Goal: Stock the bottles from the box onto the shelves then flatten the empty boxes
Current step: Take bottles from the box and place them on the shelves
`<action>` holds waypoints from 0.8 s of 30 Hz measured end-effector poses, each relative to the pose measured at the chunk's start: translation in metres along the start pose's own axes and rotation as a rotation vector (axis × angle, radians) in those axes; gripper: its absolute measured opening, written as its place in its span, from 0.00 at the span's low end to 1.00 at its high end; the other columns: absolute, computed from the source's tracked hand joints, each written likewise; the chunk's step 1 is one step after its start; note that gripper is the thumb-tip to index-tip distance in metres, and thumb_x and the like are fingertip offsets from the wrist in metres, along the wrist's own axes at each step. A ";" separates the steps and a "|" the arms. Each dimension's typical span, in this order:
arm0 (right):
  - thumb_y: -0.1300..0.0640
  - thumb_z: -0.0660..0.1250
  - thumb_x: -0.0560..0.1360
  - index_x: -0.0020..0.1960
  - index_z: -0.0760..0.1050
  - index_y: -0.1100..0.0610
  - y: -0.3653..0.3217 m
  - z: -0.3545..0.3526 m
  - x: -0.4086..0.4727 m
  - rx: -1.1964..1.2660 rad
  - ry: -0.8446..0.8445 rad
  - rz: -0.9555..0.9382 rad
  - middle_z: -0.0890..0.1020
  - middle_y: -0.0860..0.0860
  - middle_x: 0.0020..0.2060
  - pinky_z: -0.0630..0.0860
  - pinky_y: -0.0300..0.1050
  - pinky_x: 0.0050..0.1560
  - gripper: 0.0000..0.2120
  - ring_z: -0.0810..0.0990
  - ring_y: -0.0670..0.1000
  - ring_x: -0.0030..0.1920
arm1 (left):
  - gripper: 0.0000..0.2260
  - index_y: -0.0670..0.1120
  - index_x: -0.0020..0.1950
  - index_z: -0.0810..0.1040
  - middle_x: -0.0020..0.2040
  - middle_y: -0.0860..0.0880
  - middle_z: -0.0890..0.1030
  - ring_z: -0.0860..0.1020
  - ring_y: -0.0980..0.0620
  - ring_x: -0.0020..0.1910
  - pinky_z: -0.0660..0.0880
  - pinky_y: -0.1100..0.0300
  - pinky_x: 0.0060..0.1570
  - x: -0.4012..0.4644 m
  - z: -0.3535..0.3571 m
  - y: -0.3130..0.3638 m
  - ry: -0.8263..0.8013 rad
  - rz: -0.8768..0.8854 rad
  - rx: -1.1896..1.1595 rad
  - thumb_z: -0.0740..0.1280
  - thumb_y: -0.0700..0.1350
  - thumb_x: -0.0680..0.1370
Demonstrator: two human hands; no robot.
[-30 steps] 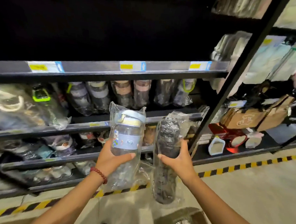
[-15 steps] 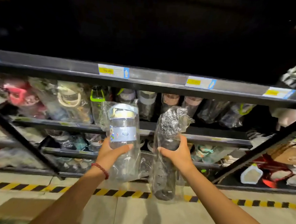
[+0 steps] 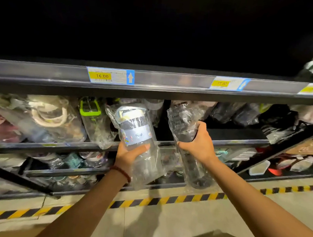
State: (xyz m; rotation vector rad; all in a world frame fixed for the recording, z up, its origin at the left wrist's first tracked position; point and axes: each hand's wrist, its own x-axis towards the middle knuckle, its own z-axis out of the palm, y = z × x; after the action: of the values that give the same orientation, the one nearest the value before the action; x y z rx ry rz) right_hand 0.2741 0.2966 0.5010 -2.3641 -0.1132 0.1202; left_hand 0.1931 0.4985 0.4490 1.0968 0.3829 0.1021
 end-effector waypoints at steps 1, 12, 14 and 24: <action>0.54 0.78 0.62 0.63 0.62 0.59 0.000 -0.005 0.005 -0.041 0.009 -0.026 0.71 0.50 0.49 0.71 0.47 0.47 0.37 0.72 0.52 0.50 | 0.26 0.43 0.60 0.75 0.47 0.46 0.82 0.81 0.45 0.46 0.78 0.56 0.42 0.004 0.006 -0.004 0.015 0.010 -0.021 0.76 0.35 0.63; 0.48 0.77 0.60 0.42 0.61 0.57 0.010 -0.030 0.056 -0.307 0.043 -0.151 0.67 0.50 0.38 0.72 0.55 0.41 0.27 0.71 0.56 0.44 | 0.41 0.39 0.71 0.64 0.56 0.39 0.77 0.78 0.41 0.54 0.77 0.48 0.50 0.051 0.054 -0.023 0.062 0.058 -0.235 0.76 0.36 0.60; 0.49 0.77 0.62 0.36 0.58 0.55 0.011 -0.032 0.062 -0.343 0.035 -0.165 0.64 0.48 0.34 0.67 0.51 0.38 0.26 0.69 0.55 0.41 | 0.40 0.39 0.71 0.64 0.57 0.38 0.76 0.77 0.40 0.56 0.76 0.45 0.53 0.056 0.060 -0.023 0.064 0.080 -0.248 0.76 0.37 0.60; 0.47 0.72 0.69 0.27 0.67 0.62 0.014 -0.027 0.096 -0.367 -0.108 -0.188 0.63 0.51 0.21 0.60 0.45 0.28 0.24 0.66 0.52 0.27 | 0.40 0.42 0.71 0.63 0.61 0.39 0.76 0.78 0.44 0.58 0.78 0.50 0.55 0.081 0.066 -0.024 0.276 0.192 -0.175 0.75 0.35 0.61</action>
State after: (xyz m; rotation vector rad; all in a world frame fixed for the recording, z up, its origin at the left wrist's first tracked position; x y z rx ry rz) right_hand 0.3735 0.2799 0.5053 -2.6959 -0.4414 0.1463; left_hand 0.2889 0.4530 0.4342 0.9460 0.5050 0.4522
